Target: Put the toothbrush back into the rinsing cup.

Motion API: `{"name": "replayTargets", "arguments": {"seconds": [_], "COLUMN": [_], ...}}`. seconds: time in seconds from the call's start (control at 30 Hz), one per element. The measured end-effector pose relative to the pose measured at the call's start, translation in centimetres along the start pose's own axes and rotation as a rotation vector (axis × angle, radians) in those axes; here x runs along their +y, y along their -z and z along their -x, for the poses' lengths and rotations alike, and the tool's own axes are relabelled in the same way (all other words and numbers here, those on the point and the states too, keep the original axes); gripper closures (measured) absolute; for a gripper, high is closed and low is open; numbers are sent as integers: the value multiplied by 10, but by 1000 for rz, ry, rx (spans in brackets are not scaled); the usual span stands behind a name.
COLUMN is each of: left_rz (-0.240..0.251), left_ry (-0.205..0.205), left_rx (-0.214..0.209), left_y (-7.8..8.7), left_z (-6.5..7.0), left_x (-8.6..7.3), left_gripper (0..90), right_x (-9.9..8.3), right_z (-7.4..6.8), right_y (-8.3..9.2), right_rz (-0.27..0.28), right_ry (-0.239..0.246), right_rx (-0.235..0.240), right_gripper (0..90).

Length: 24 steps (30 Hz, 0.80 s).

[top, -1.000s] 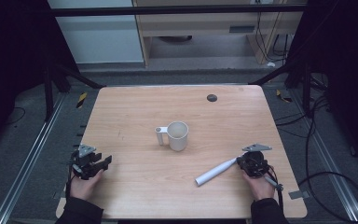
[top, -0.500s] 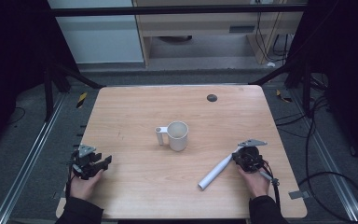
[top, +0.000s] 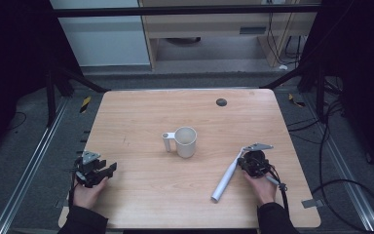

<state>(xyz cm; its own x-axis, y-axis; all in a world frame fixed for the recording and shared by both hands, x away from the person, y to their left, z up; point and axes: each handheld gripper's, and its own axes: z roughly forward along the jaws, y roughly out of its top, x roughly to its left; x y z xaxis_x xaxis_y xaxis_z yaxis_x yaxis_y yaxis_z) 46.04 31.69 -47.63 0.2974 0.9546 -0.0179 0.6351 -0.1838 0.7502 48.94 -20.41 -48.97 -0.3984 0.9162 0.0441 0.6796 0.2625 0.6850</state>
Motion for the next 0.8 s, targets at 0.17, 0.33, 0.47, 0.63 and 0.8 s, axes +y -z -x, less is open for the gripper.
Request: {"name": "replayTargets", "arguments": {"seconds": [0.17,0.33,0.47,0.63,0.8], "left_rz": [0,0,-2,-1,-2], "left_ry": [0,0,-2,-2,-2], "left_rx": [-1,-1,-2,-1,-2], "left_y": [0,0,0,0,-1], "left_z": [0,0,0,0,0], "left_x": [0,0,0,0,0], "left_gripper": [515,514,515,515,515], "right_x": [3,6,7,8,9], "right_z": [-4,-9,-13,-16,-18], "right_y": [-3,-6,-8,-10,-10], "right_rz": [2,-1,-4,-2,-2], "right_ry": [10,17,26,33,37], "right_rx": [6,23,30,36,44], "right_gripper": [888,887,886,888,888]}}
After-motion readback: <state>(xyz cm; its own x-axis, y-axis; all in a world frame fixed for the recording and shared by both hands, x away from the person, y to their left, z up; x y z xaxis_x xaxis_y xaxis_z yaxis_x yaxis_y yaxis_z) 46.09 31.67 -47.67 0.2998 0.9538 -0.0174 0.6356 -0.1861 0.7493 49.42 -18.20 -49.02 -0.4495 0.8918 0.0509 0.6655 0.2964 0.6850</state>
